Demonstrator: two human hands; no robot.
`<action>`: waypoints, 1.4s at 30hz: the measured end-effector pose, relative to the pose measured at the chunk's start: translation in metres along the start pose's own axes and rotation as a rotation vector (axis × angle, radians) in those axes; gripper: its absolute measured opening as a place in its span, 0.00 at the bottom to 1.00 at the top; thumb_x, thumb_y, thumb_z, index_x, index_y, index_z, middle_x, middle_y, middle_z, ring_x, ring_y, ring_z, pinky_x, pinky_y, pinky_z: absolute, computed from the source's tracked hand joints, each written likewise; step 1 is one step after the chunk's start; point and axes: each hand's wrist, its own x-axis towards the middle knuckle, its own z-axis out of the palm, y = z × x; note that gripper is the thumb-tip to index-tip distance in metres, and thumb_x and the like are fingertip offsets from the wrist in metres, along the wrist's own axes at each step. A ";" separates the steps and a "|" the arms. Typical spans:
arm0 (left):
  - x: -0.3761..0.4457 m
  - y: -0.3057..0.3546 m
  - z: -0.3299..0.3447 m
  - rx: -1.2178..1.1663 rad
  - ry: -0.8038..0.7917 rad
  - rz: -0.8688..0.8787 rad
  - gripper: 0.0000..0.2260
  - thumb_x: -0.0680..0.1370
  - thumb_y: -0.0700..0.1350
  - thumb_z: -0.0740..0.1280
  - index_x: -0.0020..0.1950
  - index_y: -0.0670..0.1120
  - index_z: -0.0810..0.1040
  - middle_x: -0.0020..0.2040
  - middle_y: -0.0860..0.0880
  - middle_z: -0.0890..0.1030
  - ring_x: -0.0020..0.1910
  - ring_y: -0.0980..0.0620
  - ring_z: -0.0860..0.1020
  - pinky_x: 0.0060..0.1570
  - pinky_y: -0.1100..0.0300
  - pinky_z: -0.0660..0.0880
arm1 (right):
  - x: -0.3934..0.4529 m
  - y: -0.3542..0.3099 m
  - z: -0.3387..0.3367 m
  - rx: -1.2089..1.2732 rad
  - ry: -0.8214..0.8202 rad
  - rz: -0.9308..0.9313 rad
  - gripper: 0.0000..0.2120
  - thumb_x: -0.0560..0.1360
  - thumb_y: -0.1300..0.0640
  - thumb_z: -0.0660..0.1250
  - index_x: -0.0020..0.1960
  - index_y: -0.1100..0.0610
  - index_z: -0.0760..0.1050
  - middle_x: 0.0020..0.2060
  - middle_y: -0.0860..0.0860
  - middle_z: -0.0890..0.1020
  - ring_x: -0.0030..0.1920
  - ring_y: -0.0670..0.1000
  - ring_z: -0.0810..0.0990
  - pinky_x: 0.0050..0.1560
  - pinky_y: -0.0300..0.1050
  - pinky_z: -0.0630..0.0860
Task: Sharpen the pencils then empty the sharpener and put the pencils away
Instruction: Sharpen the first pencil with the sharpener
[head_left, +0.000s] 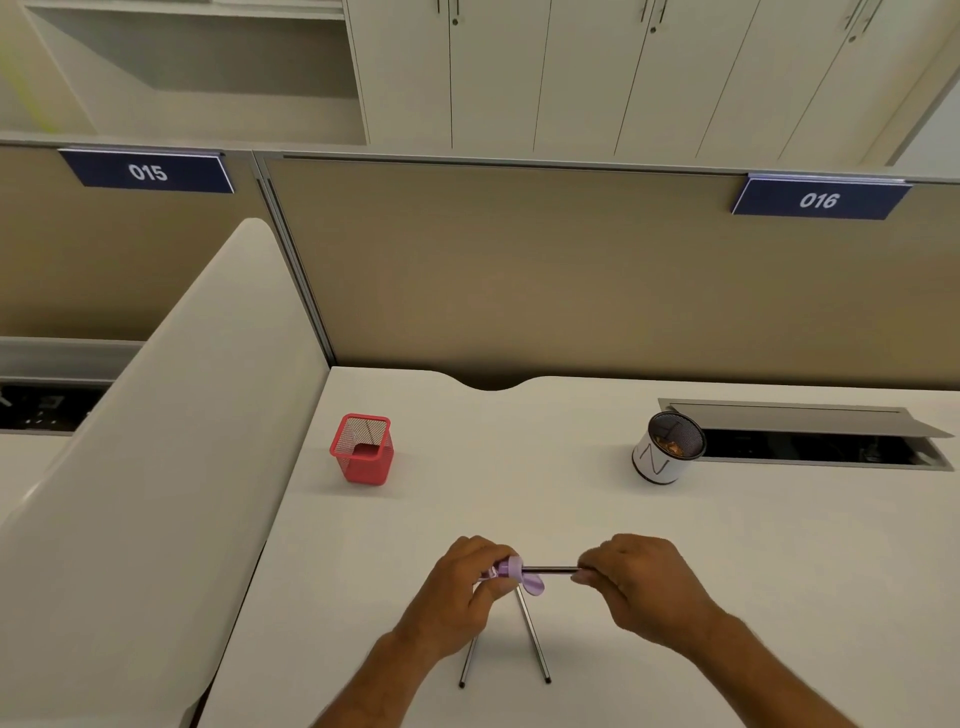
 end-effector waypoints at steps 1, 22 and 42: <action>0.000 0.000 0.001 0.009 -0.005 -0.003 0.10 0.78 0.49 0.64 0.57 0.55 0.79 0.51 0.60 0.78 0.53 0.58 0.73 0.52 0.70 0.69 | 0.000 0.002 0.001 -0.004 -0.039 0.011 0.11 0.76 0.47 0.65 0.38 0.51 0.79 0.26 0.46 0.79 0.28 0.50 0.76 0.26 0.43 0.71; 0.007 0.008 -0.015 -0.091 -0.072 -0.054 0.10 0.71 0.49 0.74 0.47 0.55 0.76 0.45 0.58 0.80 0.40 0.59 0.76 0.39 0.69 0.72 | -0.002 -0.004 0.007 0.012 0.060 -0.031 0.05 0.67 0.51 0.76 0.38 0.51 0.81 0.27 0.44 0.77 0.28 0.47 0.75 0.23 0.37 0.69; 0.005 0.017 -0.011 -0.092 -0.085 -0.036 0.11 0.74 0.48 0.70 0.56 0.51 0.81 0.50 0.57 0.83 0.47 0.59 0.79 0.48 0.67 0.75 | 0.000 0.006 -0.002 0.271 -0.095 0.154 0.15 0.70 0.38 0.68 0.45 0.48 0.82 0.32 0.41 0.81 0.32 0.40 0.76 0.35 0.37 0.74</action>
